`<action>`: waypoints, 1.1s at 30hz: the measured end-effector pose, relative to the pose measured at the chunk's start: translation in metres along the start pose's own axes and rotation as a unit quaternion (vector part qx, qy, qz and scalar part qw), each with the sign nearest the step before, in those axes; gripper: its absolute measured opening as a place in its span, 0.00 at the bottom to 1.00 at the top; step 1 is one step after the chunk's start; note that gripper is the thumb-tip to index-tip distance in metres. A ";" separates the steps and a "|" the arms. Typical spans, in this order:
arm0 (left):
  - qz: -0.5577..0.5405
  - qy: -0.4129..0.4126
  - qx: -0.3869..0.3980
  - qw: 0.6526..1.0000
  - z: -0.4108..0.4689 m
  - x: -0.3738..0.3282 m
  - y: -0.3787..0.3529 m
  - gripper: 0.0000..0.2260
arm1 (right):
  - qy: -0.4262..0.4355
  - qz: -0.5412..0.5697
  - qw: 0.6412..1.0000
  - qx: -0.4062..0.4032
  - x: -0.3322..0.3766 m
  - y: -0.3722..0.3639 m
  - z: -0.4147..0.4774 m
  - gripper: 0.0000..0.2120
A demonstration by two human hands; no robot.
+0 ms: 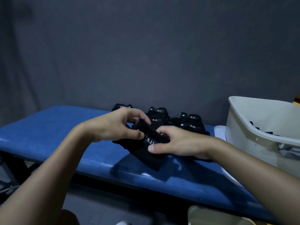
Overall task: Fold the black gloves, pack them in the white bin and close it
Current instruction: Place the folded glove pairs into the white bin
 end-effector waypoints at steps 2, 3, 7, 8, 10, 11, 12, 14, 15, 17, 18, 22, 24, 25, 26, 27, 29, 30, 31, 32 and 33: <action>0.002 -0.025 0.021 0.999 0.005 -0.022 0.002 0.14 | -0.001 0.058 0.998 0.000 0.007 0.014 -0.005 0.20; 0.006 -0.038 0.032 0.999 0.009 -0.032 0.003 0.14 | 0.000 0.081 0.997 0.002 0.012 0.021 -0.008 0.23; 0.030 -0.068 0.052 0.996 0.020 -0.064 0.008 0.13 | 0.002 0.107 0.994 -0.005 0.020 0.048 -0.018 0.31; 0.033 -0.066 0.058 0.996 0.022 -0.065 0.008 0.13 | -0.009 0.118 0.993 0.001 0.019 0.049 -0.020 0.28; 0.030 -0.055 0.074 0.995 0.025 -0.057 0.001 0.13 | -0.025 0.150 0.988 0.023 0.016 0.040 -0.021 0.20; 0.029 -0.048 0.078 0.995 0.026 -0.050 -0.004 0.14 | -0.028 0.157 0.987 0.025 0.013 0.034 -0.019 0.17; 0.028 -0.042 0.077 0.996 0.027 -0.042 -0.008 0.14 | -0.026 0.150 0.988 0.013 0.009 0.030 -0.016 0.15; 0.019 -0.037 0.065 0.997 0.027 -0.028 -0.015 0.15 | -0.018 0.121 0.992 -0.024 0.003 0.024 -0.009 0.13; 0.013 -0.035 0.056 0.998 0.027 -0.023 -0.017 0.15 | -0.015 0.115 0.992 -0.041 0.001 0.022 -0.007 0.12; 0.008 -0.031 0.031 0.999 0.026 -0.013 -0.015 0.16 | -0.012 0.109 0.992 -0.059 -0.003 0.021 -0.002 0.10; 0.007 -0.029 0.018 0.999 0.025 -0.009 -0.013 0.16 | -0.013 0.099 0.993 -0.061 -0.006 0.020 0.001 0.10; -0.037 -0.016 -0.052 0.998 0.024 0.017 0.000 0.13 | -0.034 0.067 0.995 -0.058 -0.017 0.013 0.008 0.09; -0.007 0.009 -0.080 0.997 0.022 0.039 0.005 0.20 | -0.043 0.065 0.995 -0.056 -0.021 0.009 0.010 0.09; 0.015 0.024 -0.068 0.997 0.021 0.050 0.002 0.26 | -0.047 0.065 0.995 -0.052 -0.023 0.008 0.010 0.09; 0.025 0.038 -0.043 0.998 0.020 0.059 -0.005 0.31 | -0.051 0.065 0.996 -0.043 -0.024 0.006 0.010 0.09; 0.022 0.048 -0.014 0.999 0.019 0.067 -0.012 0.34 | -0.055 0.064 0.996 -0.033 -0.025 0.005 0.010 0.10; 0.001 0.058 0.013 0.998 0.017 0.073 -0.019 0.33 | -0.060 0.058 0.996 -0.017 -0.024 0.004 0.010 0.10; -0.018 0.063 0.009 0.998 0.016 0.073 -0.019 0.31 | -0.060 0.054 0.997 -0.016 -0.024 0.004 0.011 0.10; -0.042 0.068 0.001 0.997 0.015 0.072 -0.018 0.30 | -0.059 0.051 0.997 -0.019 -0.024 0.005 0.011 0.09; -0.065 0.068 -0.001 0.996 0.015 0.070 -0.017 0.30 | -0.059 0.048 0.997 -0.021 -0.024 0.006 0.011 0.09; -0.074 0.066 0.005 0.995 0.014 0.069 -0.018 0.32 | -0.060 0.045 0.997 -0.021 -0.023 0.006 0.011 0.09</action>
Point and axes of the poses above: each hand's wrist, its own z-axis towards the middle knuckle, its own y-axis out of the back of the hand, x = y × z, the point moved 10 cm from there along z, towards the middle knuckle, and after that the axes turned 5 degrees about z, right-handed, at the moved point
